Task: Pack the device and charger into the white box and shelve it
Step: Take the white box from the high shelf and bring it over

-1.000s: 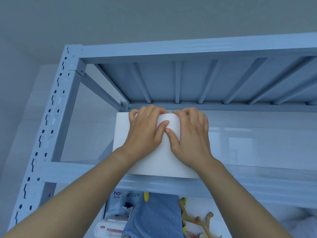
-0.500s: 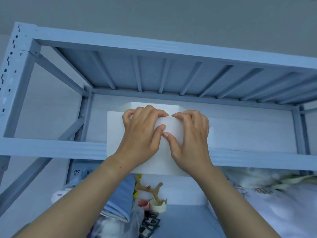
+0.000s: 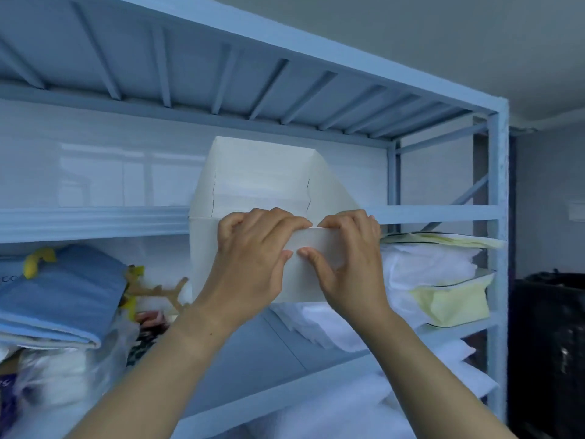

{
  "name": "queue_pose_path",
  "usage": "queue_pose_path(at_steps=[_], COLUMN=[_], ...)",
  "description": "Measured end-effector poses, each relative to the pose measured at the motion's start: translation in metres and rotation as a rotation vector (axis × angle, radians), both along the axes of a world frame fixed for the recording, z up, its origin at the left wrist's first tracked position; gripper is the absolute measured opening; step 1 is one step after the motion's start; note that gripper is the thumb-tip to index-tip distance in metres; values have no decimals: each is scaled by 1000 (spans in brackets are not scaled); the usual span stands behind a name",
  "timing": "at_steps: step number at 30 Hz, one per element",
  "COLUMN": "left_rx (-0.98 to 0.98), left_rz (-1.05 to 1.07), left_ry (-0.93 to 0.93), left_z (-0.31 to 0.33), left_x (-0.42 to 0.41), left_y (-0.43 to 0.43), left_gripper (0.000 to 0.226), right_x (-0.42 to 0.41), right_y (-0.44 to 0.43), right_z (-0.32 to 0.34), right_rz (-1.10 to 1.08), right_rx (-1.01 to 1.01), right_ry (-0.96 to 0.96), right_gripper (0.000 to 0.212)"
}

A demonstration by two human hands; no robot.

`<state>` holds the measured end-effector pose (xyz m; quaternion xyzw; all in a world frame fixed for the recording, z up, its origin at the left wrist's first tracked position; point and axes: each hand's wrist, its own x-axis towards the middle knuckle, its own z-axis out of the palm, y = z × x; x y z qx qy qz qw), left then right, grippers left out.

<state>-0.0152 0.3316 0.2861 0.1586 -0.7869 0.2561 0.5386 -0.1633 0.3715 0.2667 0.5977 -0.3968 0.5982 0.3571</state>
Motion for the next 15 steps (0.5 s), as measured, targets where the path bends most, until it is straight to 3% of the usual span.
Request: queue_pose_path(at_steps=[6, 15], left_rx=[-35, -47], left_rz=[-199, -695], left_ry=[-35, -112], left_z=[-30, -79], left_x=[-88, -238], left_y=[25, 79], left_gripper=[35, 32], right_x=[-72, -167], right_y=[63, 174], right_z=[-37, -93], right_rz=[-234, -775], right_rx=[-1, 33], right_ry=[-62, -168], right_gripper=[27, 28])
